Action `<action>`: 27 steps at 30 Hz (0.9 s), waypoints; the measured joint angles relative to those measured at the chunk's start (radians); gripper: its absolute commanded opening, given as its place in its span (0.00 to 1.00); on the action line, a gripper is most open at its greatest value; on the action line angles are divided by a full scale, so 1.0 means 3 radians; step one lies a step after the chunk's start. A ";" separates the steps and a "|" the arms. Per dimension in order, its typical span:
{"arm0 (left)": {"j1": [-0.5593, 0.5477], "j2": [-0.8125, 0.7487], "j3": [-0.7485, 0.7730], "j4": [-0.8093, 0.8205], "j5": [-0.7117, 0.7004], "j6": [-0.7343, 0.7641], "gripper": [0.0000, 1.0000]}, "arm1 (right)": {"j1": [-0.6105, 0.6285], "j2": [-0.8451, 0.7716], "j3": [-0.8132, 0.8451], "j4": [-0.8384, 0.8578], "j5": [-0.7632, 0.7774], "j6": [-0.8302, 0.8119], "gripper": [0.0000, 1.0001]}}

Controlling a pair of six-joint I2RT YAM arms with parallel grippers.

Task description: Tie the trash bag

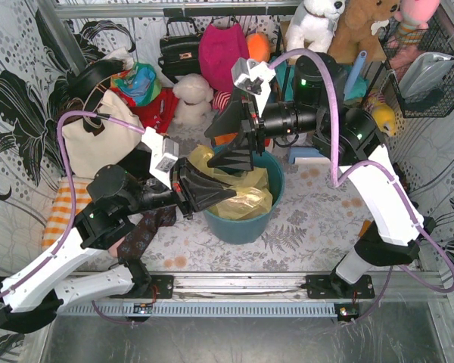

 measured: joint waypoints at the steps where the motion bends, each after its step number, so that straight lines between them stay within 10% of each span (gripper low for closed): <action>1: 0.0000 0.0004 0.0000 0.0001 0.0003 0.0000 0.00 | 0.0006 0.0000 -0.0013 -0.0022 -0.0027 -0.0024 0.70; 27: 0.0000 -0.0022 -0.0013 0.0000 0.0019 -0.0004 0.00 | 0.0072 0.0112 -0.0051 -0.0100 -0.0103 -0.0203 0.18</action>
